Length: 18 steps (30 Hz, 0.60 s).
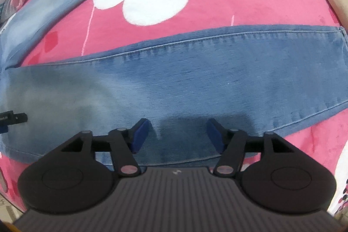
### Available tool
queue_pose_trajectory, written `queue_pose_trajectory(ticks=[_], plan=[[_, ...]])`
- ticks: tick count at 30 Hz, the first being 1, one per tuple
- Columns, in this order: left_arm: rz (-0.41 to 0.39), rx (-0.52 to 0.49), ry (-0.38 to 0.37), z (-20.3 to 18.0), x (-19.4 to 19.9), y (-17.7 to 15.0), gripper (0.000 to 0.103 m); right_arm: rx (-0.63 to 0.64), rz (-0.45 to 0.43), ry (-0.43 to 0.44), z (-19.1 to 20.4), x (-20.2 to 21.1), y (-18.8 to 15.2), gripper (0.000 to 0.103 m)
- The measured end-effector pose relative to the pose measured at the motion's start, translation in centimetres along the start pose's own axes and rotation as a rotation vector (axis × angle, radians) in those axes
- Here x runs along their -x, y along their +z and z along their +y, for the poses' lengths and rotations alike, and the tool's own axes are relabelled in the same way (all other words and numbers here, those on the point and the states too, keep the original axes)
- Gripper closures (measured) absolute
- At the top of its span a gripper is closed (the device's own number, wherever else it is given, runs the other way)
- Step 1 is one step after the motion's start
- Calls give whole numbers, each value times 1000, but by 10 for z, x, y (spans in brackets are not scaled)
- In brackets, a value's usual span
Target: Fold clothes
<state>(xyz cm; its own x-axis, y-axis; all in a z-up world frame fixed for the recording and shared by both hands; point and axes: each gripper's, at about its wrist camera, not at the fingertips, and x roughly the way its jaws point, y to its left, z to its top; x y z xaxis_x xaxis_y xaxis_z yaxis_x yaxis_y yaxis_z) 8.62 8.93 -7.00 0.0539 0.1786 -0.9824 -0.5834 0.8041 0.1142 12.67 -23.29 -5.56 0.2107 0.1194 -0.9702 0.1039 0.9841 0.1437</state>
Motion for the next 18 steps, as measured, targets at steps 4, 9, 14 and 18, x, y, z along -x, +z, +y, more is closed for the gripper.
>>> queue_pose_trajectory(ticks=[4, 9, 14, 18], plan=[[0, 1, 3, -2, 1, -3, 0, -7, -13, 42, 1, 3, 3, 29], [-9, -15, 5, -2, 3, -6, 0, 36, -50, 38, 5, 5, 8, 25], [-20, -25, -7, 1, 4, -9, 0, 231, -152, -4, 24, 8, 4, 26], [-35, -16, -6, 2, 7, -14, 0, 535, -262, -16, 52, -1, -5, 28]])
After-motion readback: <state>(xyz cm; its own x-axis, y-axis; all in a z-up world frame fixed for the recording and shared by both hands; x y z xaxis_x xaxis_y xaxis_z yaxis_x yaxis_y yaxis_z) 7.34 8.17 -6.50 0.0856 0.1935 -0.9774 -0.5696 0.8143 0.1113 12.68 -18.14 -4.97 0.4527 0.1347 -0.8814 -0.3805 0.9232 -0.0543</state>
